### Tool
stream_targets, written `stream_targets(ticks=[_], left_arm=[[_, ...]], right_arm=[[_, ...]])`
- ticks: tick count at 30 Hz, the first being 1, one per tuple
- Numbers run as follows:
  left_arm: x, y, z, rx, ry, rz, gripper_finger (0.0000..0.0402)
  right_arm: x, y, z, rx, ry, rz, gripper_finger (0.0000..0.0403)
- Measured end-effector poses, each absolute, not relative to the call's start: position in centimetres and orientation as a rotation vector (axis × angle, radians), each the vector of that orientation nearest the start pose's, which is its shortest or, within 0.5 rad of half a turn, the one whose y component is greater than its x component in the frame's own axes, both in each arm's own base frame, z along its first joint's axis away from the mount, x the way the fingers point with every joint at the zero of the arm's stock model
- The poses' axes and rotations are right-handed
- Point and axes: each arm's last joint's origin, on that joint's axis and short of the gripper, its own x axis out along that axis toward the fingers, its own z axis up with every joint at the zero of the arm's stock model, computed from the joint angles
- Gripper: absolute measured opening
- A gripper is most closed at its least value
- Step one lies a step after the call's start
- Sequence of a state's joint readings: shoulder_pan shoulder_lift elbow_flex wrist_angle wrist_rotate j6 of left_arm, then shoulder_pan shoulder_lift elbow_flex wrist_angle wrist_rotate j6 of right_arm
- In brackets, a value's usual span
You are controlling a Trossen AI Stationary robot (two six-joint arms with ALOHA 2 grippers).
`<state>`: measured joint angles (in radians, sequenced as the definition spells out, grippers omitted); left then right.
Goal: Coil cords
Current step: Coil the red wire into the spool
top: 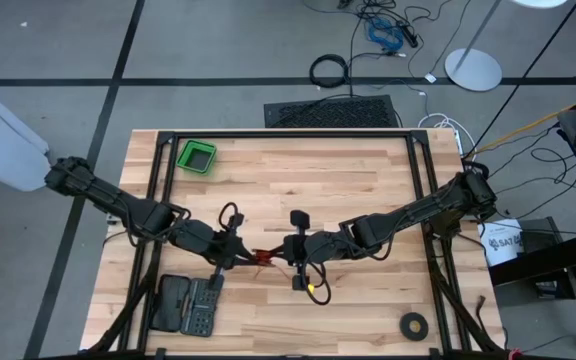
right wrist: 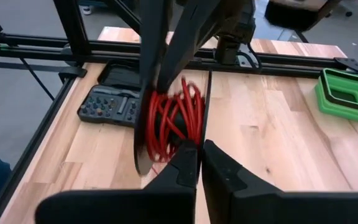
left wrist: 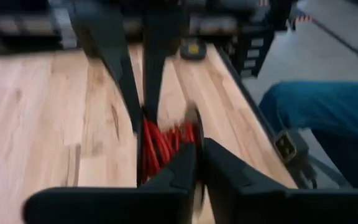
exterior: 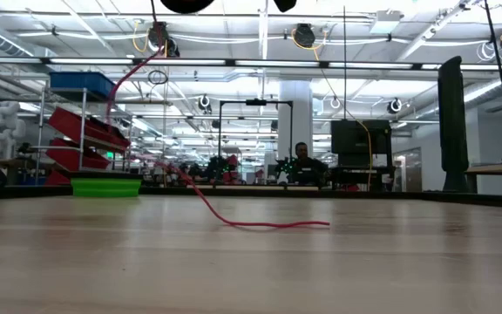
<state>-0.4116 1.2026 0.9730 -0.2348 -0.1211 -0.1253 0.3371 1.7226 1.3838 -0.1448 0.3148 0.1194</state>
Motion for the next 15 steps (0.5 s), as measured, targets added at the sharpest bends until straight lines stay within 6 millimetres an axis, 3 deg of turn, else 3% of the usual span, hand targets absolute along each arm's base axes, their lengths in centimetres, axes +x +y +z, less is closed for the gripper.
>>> stream_targets(ticks=[8,15], left_arm=[[24.3,-10.5,31.6,-0.005,0.397,-0.232,0.0117],[24.0,-10.2,32.0,-0.027,0.379,-0.175,0.013]], right_arm=[[36.9,11.6,30.8,-0.056,0.442,-0.008,0.0001],[35.3,10.8,32.3,-0.09,0.457,-0.059,0.0]])
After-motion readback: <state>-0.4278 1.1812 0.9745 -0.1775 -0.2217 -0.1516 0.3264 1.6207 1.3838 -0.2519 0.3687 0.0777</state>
